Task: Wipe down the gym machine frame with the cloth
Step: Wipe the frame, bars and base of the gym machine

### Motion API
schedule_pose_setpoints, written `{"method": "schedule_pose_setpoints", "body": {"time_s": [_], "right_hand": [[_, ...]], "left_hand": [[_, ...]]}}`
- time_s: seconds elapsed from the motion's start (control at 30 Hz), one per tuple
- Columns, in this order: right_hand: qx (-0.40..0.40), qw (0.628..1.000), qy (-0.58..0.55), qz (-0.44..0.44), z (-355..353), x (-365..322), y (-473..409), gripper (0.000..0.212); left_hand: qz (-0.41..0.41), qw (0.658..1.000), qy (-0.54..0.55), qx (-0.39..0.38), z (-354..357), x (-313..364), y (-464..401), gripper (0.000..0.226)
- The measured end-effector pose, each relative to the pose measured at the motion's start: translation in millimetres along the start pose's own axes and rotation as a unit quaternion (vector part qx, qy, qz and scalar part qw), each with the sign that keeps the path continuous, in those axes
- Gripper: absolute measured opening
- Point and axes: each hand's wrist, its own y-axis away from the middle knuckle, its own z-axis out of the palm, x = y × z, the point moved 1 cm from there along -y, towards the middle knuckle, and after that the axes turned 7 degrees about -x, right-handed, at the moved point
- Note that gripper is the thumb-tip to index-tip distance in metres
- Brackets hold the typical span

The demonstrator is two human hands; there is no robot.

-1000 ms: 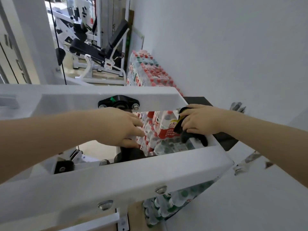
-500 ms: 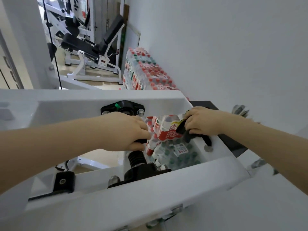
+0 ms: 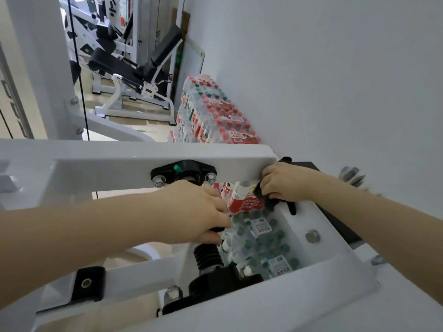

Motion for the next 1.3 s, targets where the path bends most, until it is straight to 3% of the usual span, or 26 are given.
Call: {"method": "schedule_pose_setpoints", "body": {"time_s": [0.13, 0.27, 0.4, 0.53, 0.7, 0.8, 0.93, 1.07, 1.3], "right_hand": [[-0.016, 1.000, -0.021, 0.015, 14, 7, 15, 0.030], [-0.032, 0.992, 0.117, -0.019, 4, 6, -11, 0.023], [0.087, 0.961, 0.226, -0.136, -4, 8, -29, 0.021], [0.188, 0.932, 0.252, -0.178, -10, 13, -28, 0.023], [0.236, 0.919, 0.265, -0.172, -7, 29, -14, 0.030], [0.286, 0.899, 0.263, -0.202, -16, 13, -40, 0.019], [0.310, 0.896, 0.249, -0.198, -18, 7, -48, 0.019], [0.288, 0.915, 0.231, -0.162, -7, 41, -14, 0.035], [0.369, 0.896, 0.174, -0.174, -28, 0, -56, 0.027]], "left_hand": [[0.016, 1.000, -0.005, 0.008, 1, -1, -3, 0.047], [0.009, 1.000, -0.026, -0.007, -1, 2, -5, 0.048], [-0.019, 0.999, 0.028, -0.021, 0, 0, 0, 0.057], [-0.084, 0.994, 0.054, 0.040, -5, -7, 4, 0.088], [-0.142, 0.984, 0.033, 0.101, -2, -17, 16, 0.088], [-0.179, 0.983, 0.040, 0.024, 3, -16, 16, 0.088], [-0.191, 0.980, 0.016, 0.061, 4, -15, 21, 0.092], [-0.215, 0.975, 0.048, -0.001, 9, -4, 23, 0.091], [-0.252, 0.965, 0.061, -0.022, 0, 8, 27, 0.088]]}}
